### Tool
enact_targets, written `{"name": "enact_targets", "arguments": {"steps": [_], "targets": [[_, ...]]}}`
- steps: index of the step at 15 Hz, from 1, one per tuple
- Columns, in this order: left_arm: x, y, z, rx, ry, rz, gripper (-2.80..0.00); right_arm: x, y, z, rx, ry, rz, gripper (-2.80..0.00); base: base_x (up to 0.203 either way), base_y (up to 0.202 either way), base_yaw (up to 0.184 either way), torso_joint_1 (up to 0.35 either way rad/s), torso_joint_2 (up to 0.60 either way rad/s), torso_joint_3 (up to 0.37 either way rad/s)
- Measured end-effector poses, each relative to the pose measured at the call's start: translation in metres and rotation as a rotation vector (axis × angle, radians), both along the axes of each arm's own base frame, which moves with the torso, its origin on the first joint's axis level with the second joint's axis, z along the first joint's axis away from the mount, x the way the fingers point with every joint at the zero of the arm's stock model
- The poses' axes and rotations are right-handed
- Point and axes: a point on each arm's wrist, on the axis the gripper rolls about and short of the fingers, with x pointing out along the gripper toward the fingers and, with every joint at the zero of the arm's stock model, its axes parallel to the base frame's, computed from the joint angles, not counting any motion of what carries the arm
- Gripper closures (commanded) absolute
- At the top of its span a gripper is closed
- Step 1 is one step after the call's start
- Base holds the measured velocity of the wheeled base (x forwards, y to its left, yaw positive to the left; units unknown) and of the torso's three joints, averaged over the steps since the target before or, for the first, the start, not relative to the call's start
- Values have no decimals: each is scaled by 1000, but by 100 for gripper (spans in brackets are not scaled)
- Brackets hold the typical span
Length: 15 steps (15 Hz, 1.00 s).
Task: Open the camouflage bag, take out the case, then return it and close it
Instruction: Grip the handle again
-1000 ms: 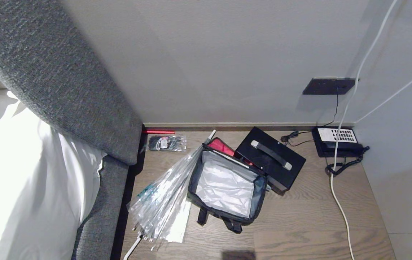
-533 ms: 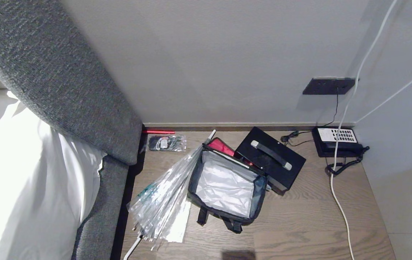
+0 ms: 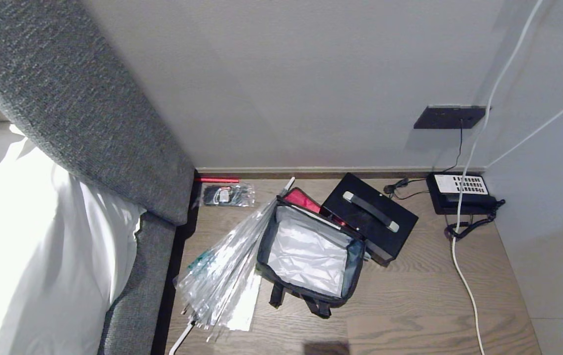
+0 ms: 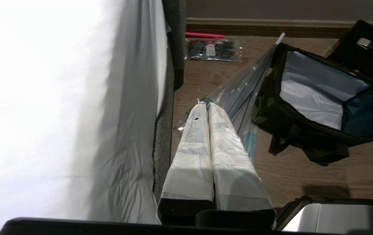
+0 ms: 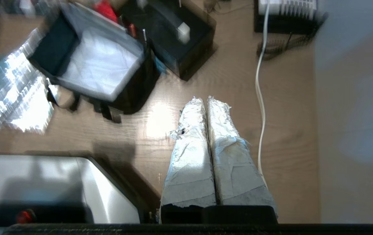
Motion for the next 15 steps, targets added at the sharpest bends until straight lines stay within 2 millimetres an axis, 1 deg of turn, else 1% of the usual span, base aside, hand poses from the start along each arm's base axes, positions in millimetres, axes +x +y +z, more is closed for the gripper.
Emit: {"name": "enact_targets", "arguments": {"steps": [2, 3, 4, 5, 6, 8, 10, 11, 13, 14, 15], "targets": [[0, 0, 0, 0, 1, -1, 0, -26, 0, 33, 1, -37, 19, 0, 0, 0, 0, 0, 0, 0], [0, 0, 0, 0, 1, 0, 0, -40, 0, 47, 2, -48, 31, 0, 0, 0, 0, 0, 0, 0], [0, 0, 0, 0, 1, -1, 0, -52, 1, 55, 2, -53, 45, 0, 0, 0, 0, 0, 0, 0], [0, 0, 0, 0, 1, 0, 0, -60, 1, 59, 4, -42, 71, 0, 0, 0, 0, 0, 0, 0], [0, 0, 0, 0, 0, 0, 0, -63, 2, 59, 7, -20, 107, 0, 0, 0, 0, 0, 0, 0], [0, 0, 0, 0, 1, -1, 0, -67, 2, 61, 11, -26, 119, 0, 0, 0, 0, 0, 0, 0], [0, 0, 0, 0, 1, -1, 0, -64, 2, 59, 34, -15, 111, 0, 0, 0, 0, 0, 0, 0], [0, 0, 0, 0, 1, -1, 0, -64, 2, 54, 56, 26, 119, 0, 0, 0, 0, 0, 0, 0], [0, 0, 0, 0, 1, -1, 0, -72, 3, 49, 91, 122, 165, 0, 0, 0, 0, 0, 0, 0], [0, 0, 0, 0, 1, 0, 0, -76, 4, 49, 105, 157, 176, 0, 0, 0, 0, 0, 0, 0], [0, 0, 0, -1, 1, 0, 0, -77, 4, 56, 128, 169, 176, 0, 0, 0, 0, 0, 0, 0]]}}
